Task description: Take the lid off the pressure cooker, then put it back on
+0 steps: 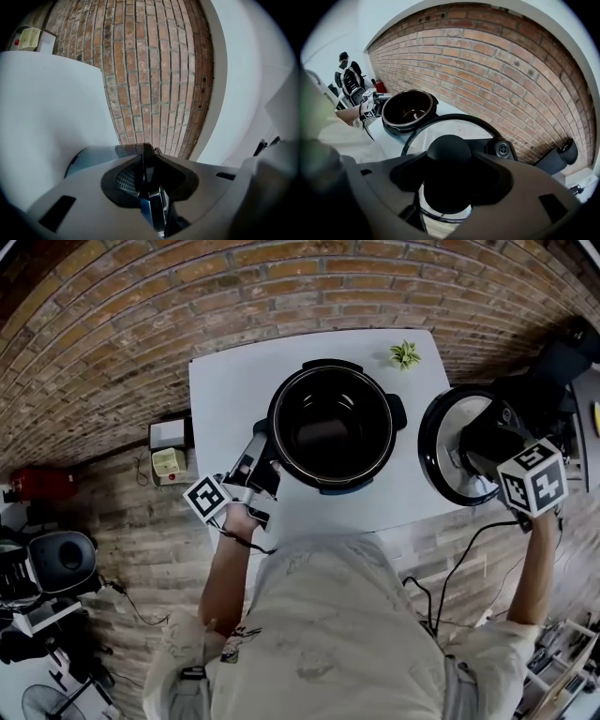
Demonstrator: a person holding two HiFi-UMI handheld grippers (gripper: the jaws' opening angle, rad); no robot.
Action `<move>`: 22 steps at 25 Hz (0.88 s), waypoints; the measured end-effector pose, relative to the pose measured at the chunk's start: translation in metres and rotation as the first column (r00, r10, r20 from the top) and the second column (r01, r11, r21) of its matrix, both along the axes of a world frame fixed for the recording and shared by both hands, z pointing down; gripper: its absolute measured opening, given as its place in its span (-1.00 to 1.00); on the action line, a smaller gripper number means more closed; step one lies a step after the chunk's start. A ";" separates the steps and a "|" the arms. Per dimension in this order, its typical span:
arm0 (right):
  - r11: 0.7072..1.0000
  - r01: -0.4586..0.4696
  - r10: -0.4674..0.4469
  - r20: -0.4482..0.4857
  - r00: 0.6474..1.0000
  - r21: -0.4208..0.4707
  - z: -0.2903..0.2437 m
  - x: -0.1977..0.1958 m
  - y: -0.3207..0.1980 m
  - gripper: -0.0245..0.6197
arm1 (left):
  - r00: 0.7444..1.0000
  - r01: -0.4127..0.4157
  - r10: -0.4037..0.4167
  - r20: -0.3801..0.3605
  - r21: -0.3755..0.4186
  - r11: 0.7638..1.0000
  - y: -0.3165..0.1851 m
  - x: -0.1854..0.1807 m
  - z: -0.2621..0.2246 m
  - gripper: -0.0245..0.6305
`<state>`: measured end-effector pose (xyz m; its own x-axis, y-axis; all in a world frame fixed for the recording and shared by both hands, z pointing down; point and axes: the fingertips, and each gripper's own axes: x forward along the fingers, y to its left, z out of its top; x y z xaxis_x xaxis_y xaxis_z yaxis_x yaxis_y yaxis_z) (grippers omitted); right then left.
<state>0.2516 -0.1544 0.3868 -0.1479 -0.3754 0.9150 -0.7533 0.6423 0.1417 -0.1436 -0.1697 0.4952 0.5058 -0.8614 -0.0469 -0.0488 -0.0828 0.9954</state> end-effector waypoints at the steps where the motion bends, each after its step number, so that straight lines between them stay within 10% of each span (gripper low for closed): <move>1: 1.000 0.024 -0.024 0.002 1.000 0.015 -0.011 -0.008 -0.003 -0.02 | 1.000 -0.001 0.001 -0.001 0.002 1.000 0.000 0.000 0.000 -0.63; 8: 0.973 0.219 -0.222 0.028 0.975 0.075 -0.043 -0.093 -0.018 -0.02 | 1.000 0.011 -0.011 0.000 0.026 1.000 -0.001 0.000 -0.002 -0.63; 22: 0.838 0.539 -0.520 0.175 0.836 -0.087 -0.001 -0.241 -0.029 -0.02 | 1.000 0.028 -0.028 -0.010 0.046 0.999 -0.003 0.001 -0.006 -0.69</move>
<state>0.0105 -0.1831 0.3859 -0.4185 -0.0849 0.9042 -0.2980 0.9533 -0.0484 -0.1427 -0.1728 0.4893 0.4808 -0.8721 -0.0912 -0.0425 -0.1271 0.9910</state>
